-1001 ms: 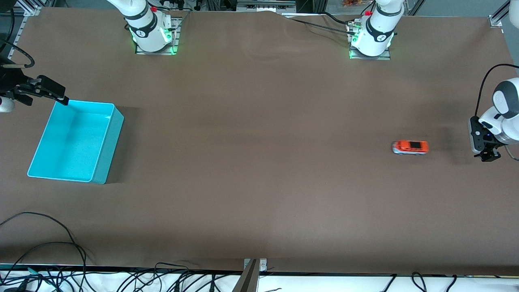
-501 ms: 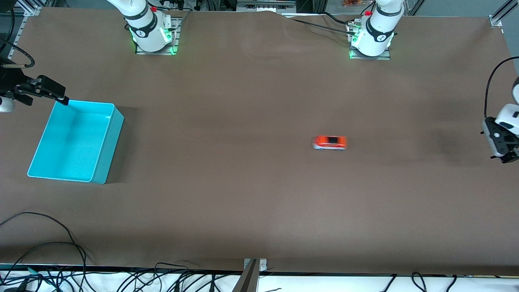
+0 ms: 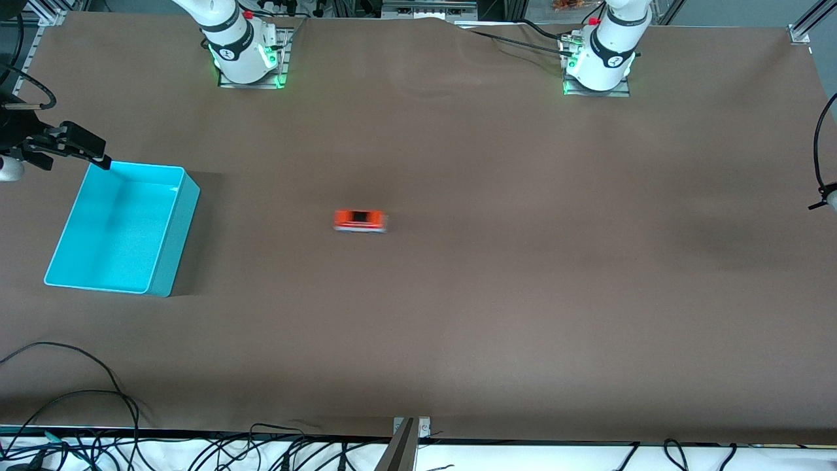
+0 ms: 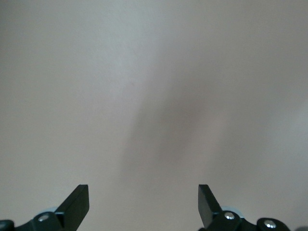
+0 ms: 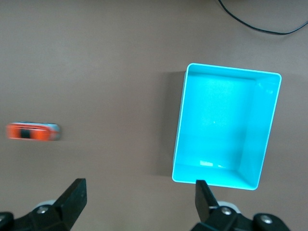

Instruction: Wind up bus and store in blue box

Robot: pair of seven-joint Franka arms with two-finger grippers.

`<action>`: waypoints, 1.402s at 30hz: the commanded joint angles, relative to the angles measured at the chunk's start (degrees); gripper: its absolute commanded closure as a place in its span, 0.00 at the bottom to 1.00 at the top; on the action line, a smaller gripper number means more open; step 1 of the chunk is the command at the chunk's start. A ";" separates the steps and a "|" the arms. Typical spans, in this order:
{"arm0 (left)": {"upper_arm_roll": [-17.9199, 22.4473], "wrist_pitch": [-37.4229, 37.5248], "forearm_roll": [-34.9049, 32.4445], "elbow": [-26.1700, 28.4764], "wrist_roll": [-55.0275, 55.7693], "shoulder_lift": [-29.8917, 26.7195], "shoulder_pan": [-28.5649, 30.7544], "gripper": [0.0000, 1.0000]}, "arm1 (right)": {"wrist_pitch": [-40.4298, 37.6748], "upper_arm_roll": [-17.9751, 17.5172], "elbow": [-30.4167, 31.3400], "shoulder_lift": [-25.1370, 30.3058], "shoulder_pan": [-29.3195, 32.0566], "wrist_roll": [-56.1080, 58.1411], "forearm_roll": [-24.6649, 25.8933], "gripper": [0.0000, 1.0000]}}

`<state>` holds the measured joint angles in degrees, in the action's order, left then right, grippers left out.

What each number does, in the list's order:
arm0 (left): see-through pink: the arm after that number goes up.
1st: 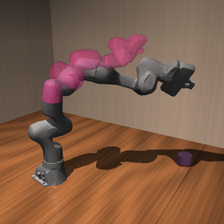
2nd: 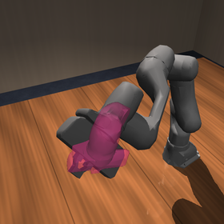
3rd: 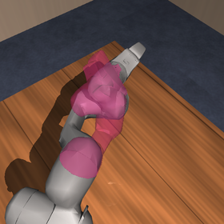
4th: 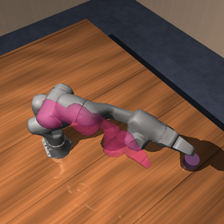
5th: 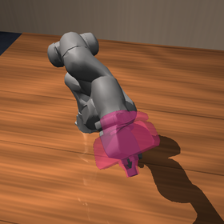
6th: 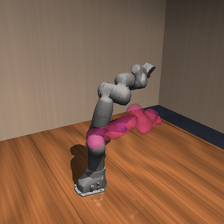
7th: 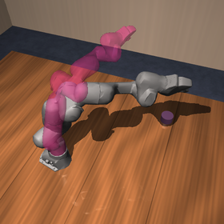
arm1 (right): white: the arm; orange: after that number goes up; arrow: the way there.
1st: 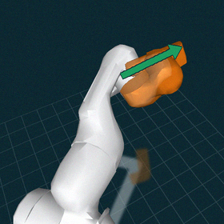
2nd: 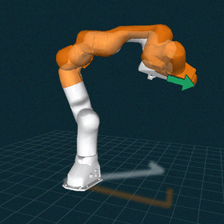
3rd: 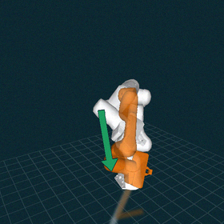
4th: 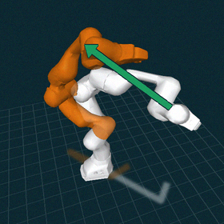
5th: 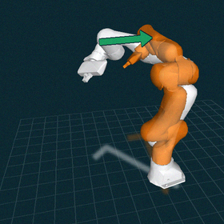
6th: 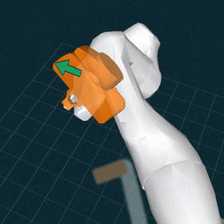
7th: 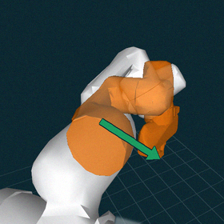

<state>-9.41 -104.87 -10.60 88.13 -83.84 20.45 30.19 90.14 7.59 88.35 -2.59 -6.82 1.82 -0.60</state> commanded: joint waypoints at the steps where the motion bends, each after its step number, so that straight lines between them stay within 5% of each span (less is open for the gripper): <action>1: -0.43 7.74 4.00 -6.21 7.36 -0.05 -1.01 0.00 | -1.37 -0.12 -1.51 -0.31 0.05 -0.50 -0.72 0.00; 13: -0.78 20.40 3.22 -16.94 25.46 -0.84 -6.46 0.00 | -1.37 -0.12 -1.51 -0.31 0.05 -0.59 -0.72 0.00; 20: -0.87 23.55 3.21 -17.12 46.94 -2.52 -10.06 0.00 | -1.37 -0.12 -1.51 -0.31 0.05 -0.33 -0.72 0.00; 28: -0.78 24.54 5.06 -17.21 51.14 -2.52 -11.56 0.00 | -1.37 -0.12 -1.51 -0.31 0.05 -0.33 -0.72 0.00; 42: -0.87 29.46 8.05 -17.29 79.45 -2.78 -19.91 0.00 | -1.28 -0.29 -1.51 -0.31 -0.56 -0.68 -0.80 0.00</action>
<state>-10.75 -77.58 -4.02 71.68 -10.17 18.08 11.52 90.12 7.51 88.35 -2.59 -6.88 1.82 -0.61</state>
